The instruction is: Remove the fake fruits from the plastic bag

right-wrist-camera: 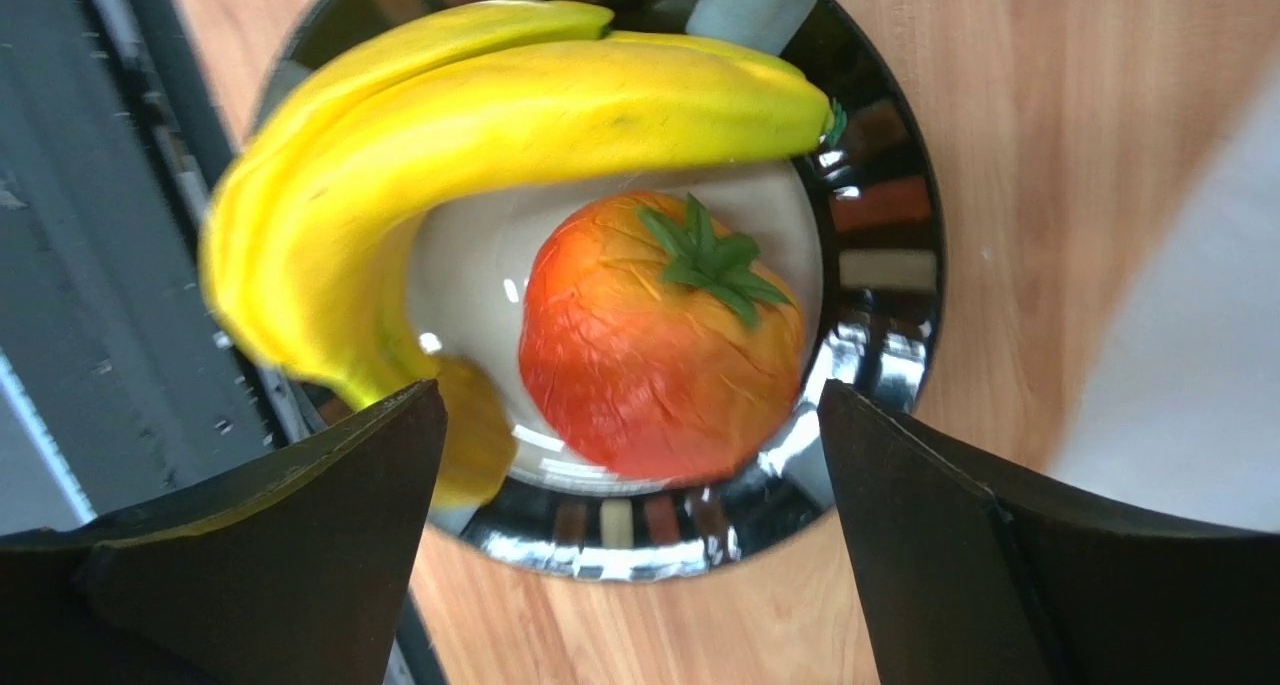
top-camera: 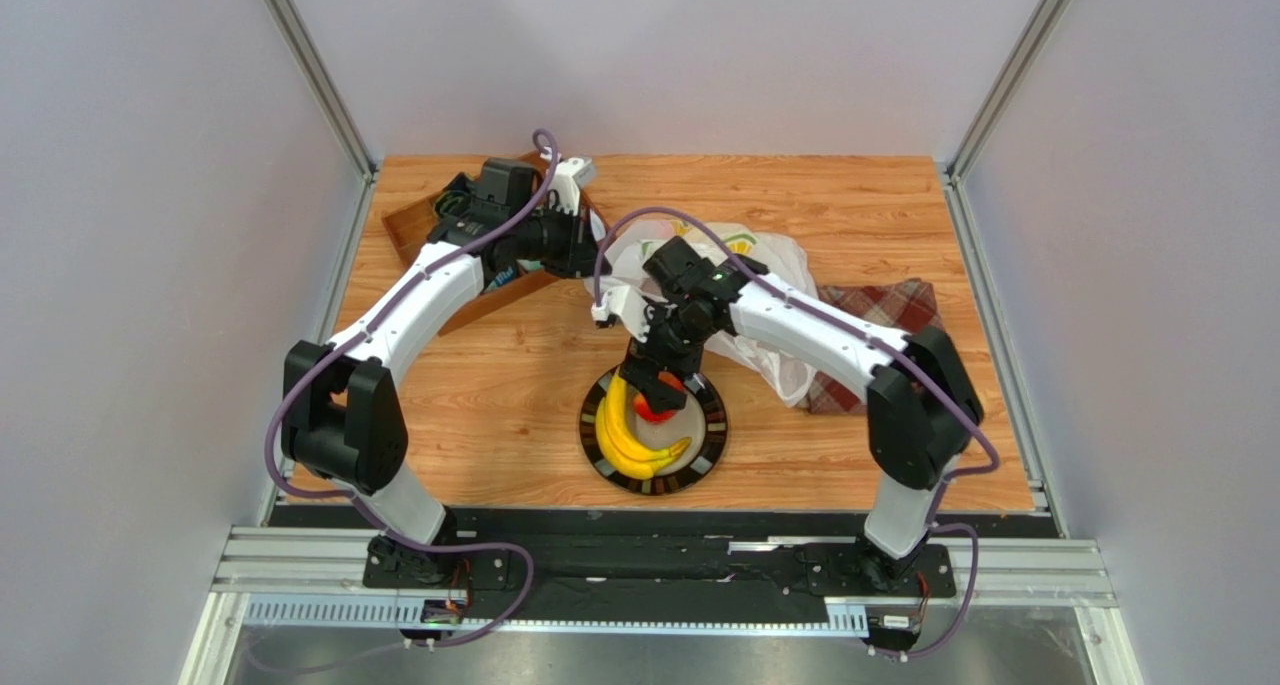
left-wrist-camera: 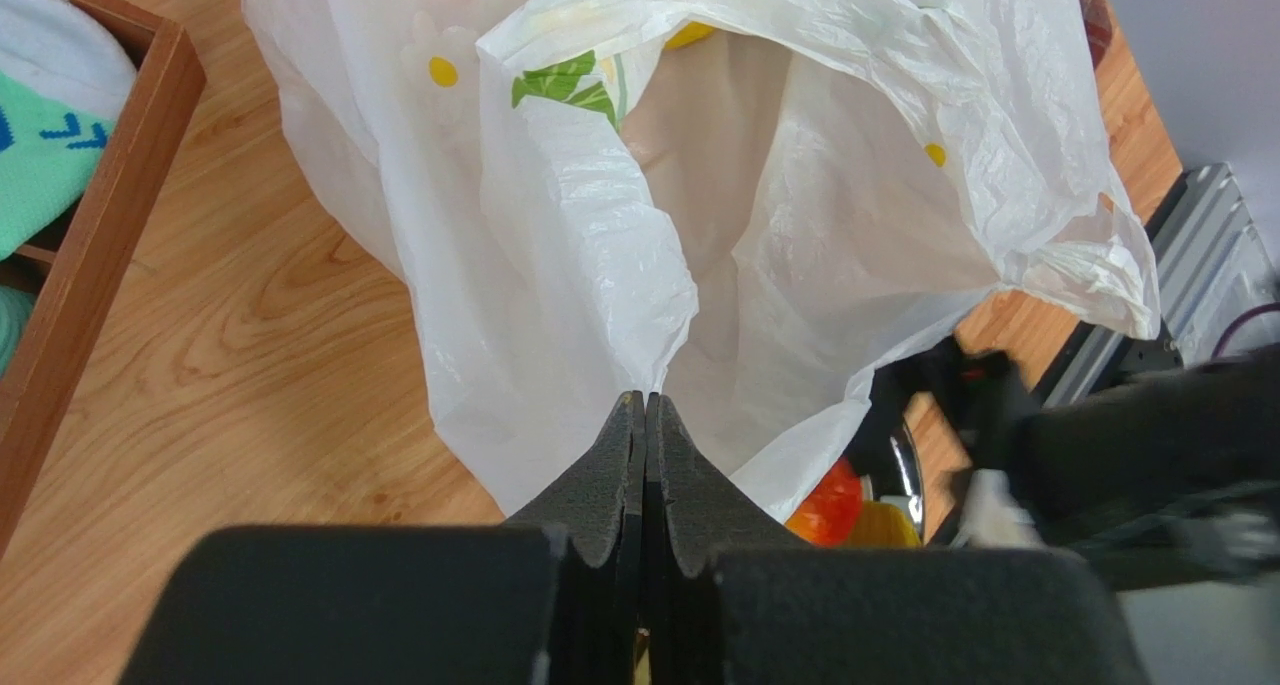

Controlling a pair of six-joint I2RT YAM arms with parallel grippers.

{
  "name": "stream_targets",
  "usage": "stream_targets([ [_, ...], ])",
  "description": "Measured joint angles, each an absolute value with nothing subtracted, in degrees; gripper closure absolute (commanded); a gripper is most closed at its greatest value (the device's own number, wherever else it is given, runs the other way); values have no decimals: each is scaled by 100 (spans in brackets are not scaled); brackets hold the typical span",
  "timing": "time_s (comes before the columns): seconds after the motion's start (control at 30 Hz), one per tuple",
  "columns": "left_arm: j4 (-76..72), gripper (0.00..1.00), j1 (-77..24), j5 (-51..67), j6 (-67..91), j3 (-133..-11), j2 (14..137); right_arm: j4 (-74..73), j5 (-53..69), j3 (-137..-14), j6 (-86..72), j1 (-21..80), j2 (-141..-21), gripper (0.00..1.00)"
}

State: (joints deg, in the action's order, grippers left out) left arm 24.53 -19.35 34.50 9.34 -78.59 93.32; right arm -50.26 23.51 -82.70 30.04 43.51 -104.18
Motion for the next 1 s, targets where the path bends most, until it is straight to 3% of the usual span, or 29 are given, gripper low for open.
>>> stream_targets([
  [0.23, 2421, 100, -1935, 3509, 932, -7675, 9332, -5391, 2659, -8490, 3087, 3603, -8733, 13],
  [0.37, 2418, 100, -1938, 3570, 930, -7675, 9332, -5282, 2679, -8794, 3063, 3116, -8597, 19],
  [0.47, 2425, 100, -1938, 3616, 926, -7675, 9332, -5166, 2604, -8945, 3135, 3006, -9059, 26],
  [0.7, 2510, 100, -1938, 3706, 884, -7675, 9312, -5203, 2290, -9380, 3865, 2762, -10477, 53],
  [1.0, 2554, 100, -1938, 3767, 819, -7677, 9094, -5614, 2005, -10761, 4624, 2414, -11928, 53],
])
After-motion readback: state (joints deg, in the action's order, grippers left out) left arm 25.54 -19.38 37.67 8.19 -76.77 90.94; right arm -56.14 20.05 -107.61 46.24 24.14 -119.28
